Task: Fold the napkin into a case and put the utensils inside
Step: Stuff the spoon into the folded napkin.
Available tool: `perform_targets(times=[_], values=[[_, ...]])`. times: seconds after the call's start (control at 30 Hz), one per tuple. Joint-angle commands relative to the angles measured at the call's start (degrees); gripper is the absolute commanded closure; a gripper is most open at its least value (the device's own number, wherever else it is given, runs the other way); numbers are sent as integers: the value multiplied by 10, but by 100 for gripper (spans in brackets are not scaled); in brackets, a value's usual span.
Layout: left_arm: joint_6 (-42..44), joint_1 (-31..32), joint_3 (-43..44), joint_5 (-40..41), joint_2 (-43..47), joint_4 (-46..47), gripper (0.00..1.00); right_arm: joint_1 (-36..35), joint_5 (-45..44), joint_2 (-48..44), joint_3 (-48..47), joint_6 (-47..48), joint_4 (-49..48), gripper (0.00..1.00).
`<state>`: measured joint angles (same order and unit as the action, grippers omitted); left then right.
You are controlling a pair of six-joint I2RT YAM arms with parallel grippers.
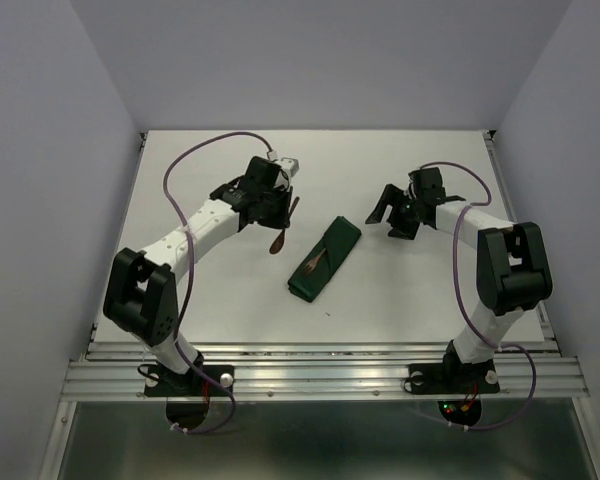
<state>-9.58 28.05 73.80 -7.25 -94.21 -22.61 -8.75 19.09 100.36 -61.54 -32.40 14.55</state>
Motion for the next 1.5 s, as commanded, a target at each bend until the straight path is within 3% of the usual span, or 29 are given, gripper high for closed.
perform_targets(times=[0.0,0.2,0.47,0.87,1.47], values=[[20,39,-38,-49,53,-30,100,-4,8,4,-37,0,-15,14],[11,87,-63,-61,85,-80,100,-4,11,17,-47,1,-15,15],[-1,153,-31,-55,24,-118,100,-4,15,19,-44,0,-17,15],[-15,157,71,-18,-88,-171,100,-4,17,6,-30,-4,-22,15],[-27,177,96,-26,-142,-179,100,-4,17,0,-22,-6,-26,15]])
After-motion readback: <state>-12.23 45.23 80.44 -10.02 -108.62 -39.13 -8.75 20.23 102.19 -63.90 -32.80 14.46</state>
